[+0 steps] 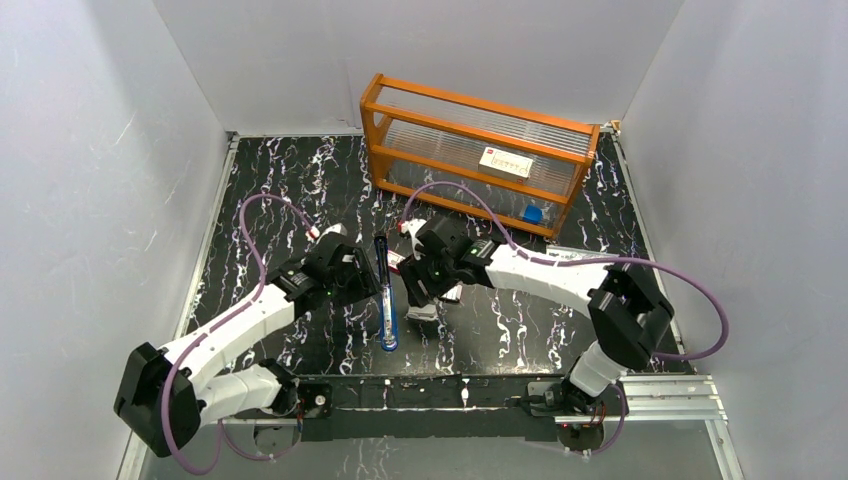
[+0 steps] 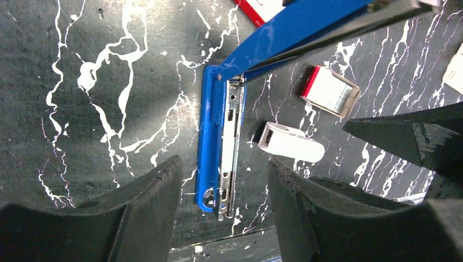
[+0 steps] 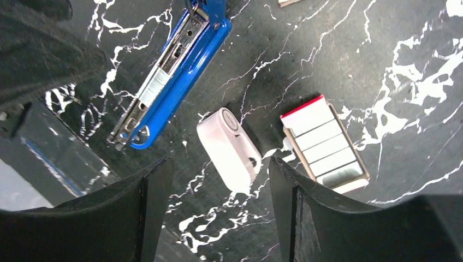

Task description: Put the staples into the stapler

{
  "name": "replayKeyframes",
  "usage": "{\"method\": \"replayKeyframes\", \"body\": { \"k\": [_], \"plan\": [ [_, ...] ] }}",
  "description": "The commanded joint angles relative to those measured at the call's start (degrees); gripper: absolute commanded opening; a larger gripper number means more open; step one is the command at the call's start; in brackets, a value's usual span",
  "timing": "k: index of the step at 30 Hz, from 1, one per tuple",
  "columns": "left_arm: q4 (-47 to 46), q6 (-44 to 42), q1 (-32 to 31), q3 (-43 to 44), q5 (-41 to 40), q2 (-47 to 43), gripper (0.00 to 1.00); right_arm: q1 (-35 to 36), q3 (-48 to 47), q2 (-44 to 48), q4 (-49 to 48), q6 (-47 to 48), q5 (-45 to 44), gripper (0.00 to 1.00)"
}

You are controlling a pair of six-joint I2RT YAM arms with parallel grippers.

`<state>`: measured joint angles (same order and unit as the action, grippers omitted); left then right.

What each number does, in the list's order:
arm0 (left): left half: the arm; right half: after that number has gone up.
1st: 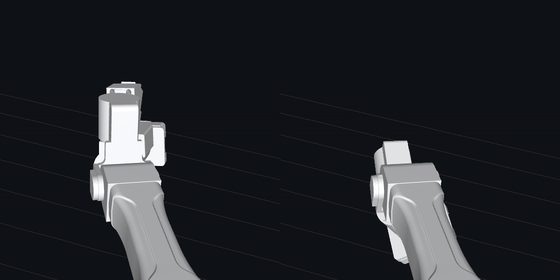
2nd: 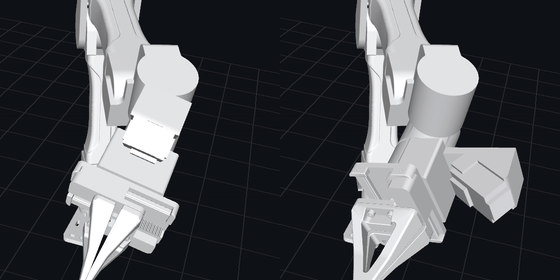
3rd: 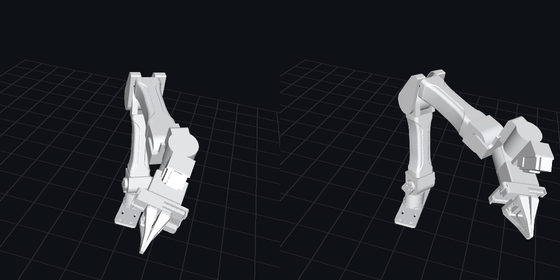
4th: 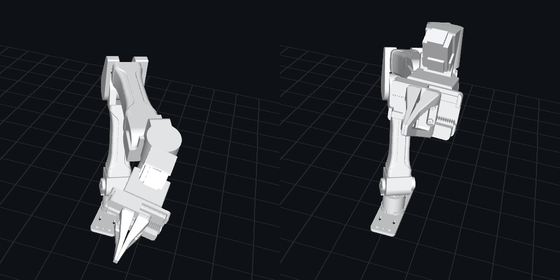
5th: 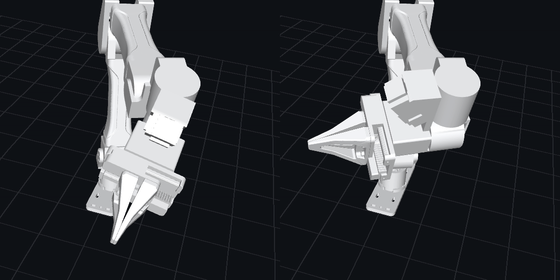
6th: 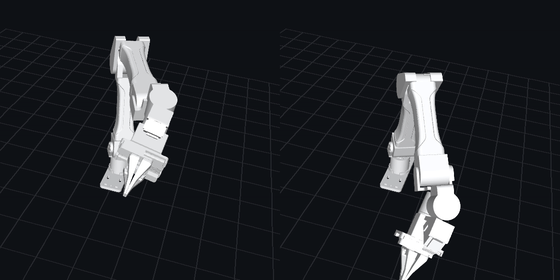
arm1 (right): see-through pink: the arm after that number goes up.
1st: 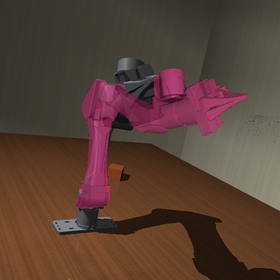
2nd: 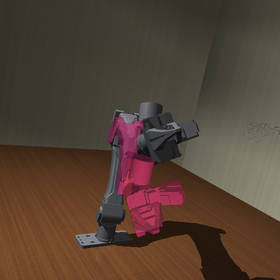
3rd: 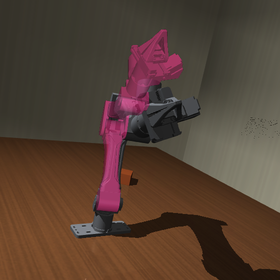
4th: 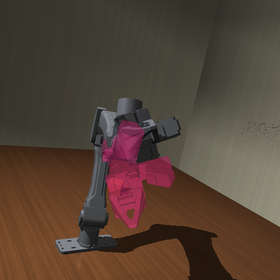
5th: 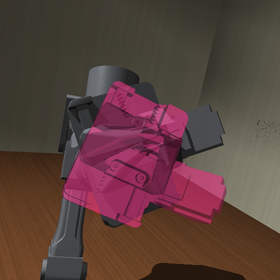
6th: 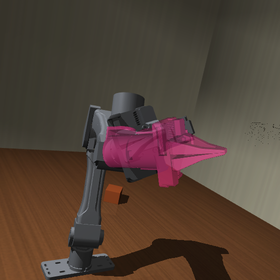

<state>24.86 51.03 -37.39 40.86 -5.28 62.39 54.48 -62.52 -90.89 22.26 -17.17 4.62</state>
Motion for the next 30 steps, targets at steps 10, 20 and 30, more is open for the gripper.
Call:
{"method": "replayKeyframes", "body": {
  "k": [10,20,30],
  "plan": [
    [-4.64,0.32,12.03,-5.92,18.43,-0.47,0.57,4.26,-3.13,-8.93,0.55,13.56,2.35,0.70],
    [-5.96,-1.14,14.66,-6.30,19.89,1.64,0.58,7.08,-3.75,-13.93,1.09,13.00,-8.64,0.46],
    [-7.61,-1.66,14.88,-6.85,21.61,2.21,0.58,6.23,3.15,-6.13,1.75,8.36,-12.08,0.37]
  ]
}}
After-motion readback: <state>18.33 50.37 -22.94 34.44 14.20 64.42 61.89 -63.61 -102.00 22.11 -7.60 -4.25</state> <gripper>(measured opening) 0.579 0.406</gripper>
